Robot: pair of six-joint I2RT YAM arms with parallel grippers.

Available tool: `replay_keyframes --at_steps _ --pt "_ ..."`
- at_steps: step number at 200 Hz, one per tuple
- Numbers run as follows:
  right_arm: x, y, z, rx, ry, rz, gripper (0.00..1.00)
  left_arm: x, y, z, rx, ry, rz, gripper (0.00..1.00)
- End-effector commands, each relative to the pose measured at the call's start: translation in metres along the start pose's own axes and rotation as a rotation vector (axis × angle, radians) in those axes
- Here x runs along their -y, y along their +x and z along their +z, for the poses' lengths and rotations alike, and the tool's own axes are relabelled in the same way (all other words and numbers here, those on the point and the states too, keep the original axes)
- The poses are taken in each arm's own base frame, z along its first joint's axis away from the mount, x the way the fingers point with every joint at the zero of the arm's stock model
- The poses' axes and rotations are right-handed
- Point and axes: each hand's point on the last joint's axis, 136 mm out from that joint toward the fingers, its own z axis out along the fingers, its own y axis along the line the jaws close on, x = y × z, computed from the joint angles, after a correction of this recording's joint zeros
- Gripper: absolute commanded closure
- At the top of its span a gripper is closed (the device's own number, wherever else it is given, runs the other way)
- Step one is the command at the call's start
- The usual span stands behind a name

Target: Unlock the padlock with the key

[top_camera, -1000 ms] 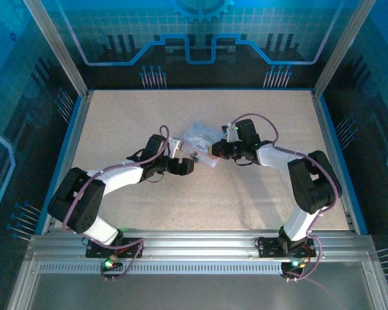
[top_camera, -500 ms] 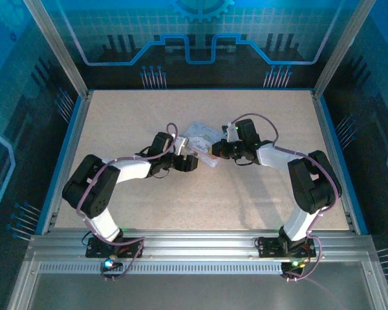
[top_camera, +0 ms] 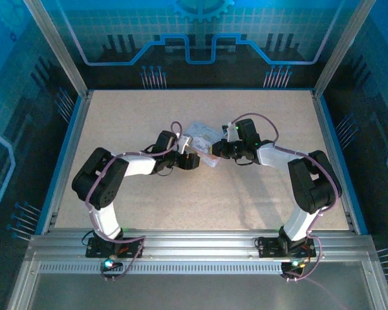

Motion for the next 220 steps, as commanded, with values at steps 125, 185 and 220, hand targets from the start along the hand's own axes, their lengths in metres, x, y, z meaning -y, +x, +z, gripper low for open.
replay_keyframes --at_steps 125,185,220 --pt "0.037 0.019 0.005 -0.048 0.096 0.080 1.00 0.001 -0.004 0.017 -0.013 0.058 0.015 0.48" --pt "0.037 0.019 0.005 -0.049 0.093 0.079 1.00 0.003 -0.005 0.019 -0.010 0.072 0.003 0.54" --pt "0.036 0.018 0.005 -0.047 0.092 0.078 1.00 0.004 -0.006 0.020 -0.009 0.074 -0.003 0.55"
